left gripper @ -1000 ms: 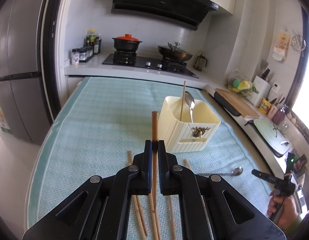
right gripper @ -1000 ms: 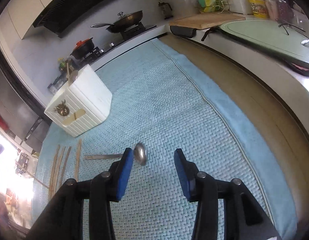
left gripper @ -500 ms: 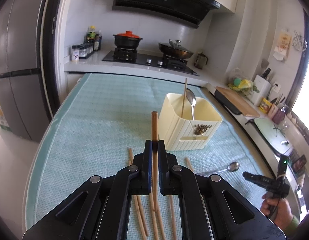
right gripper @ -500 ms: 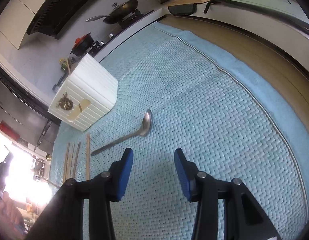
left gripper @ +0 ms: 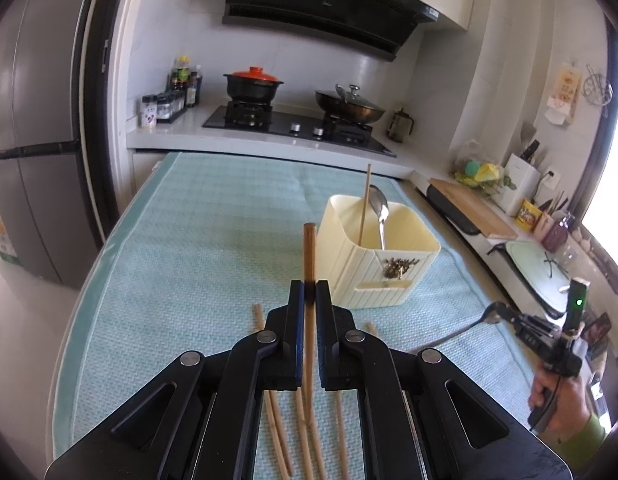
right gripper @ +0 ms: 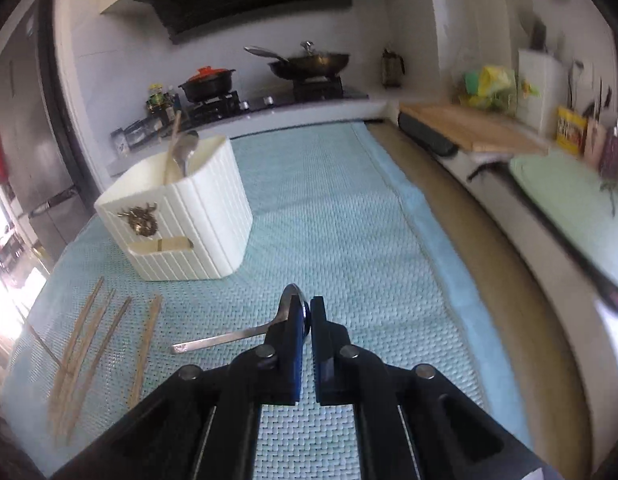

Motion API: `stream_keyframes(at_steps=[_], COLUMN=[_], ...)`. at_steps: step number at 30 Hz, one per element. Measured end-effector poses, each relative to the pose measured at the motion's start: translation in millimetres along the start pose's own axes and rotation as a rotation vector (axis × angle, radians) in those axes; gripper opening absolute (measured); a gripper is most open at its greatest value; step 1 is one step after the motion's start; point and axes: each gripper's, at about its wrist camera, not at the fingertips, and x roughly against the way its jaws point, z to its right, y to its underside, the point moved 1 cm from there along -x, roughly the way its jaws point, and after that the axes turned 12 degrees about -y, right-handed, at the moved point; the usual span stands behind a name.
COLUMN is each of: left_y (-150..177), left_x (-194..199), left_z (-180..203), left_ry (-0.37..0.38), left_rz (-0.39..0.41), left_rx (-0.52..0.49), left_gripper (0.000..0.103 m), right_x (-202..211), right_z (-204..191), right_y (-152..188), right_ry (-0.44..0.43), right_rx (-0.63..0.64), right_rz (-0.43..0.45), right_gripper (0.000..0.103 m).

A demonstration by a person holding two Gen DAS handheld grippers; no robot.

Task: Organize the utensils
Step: 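Carry the small spoon over the holder with the right gripper while the left gripper holds the chopstick above it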

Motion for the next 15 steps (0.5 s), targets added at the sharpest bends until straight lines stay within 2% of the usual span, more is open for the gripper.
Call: stream_keyframes(at_steps=[3,6,15], left_y=[-2.1,-3.8,-22.6], left_x=[0.2,1.9,7.8], left_z=[3.4,2.5,-4.2], left_ry=[0.01,0.029,0.065], left_rz=[0.002,-0.001,0.0], left_rx=[-0.009,-0.003,0.023], left_gripper=[0.003,0.003,0.003], right_x=[21.1,38.8,58.8], right_z=[-27.9,-45.3,-75.8], right_y=[-17.6,-26.7,-52.1], right_ry=[0.041,0.06,0.028], right_rx=[0.149,0.23,0.303], right_rz=[0.044,0.071,0.106], right_gripper=[0.004,0.004,0.004])
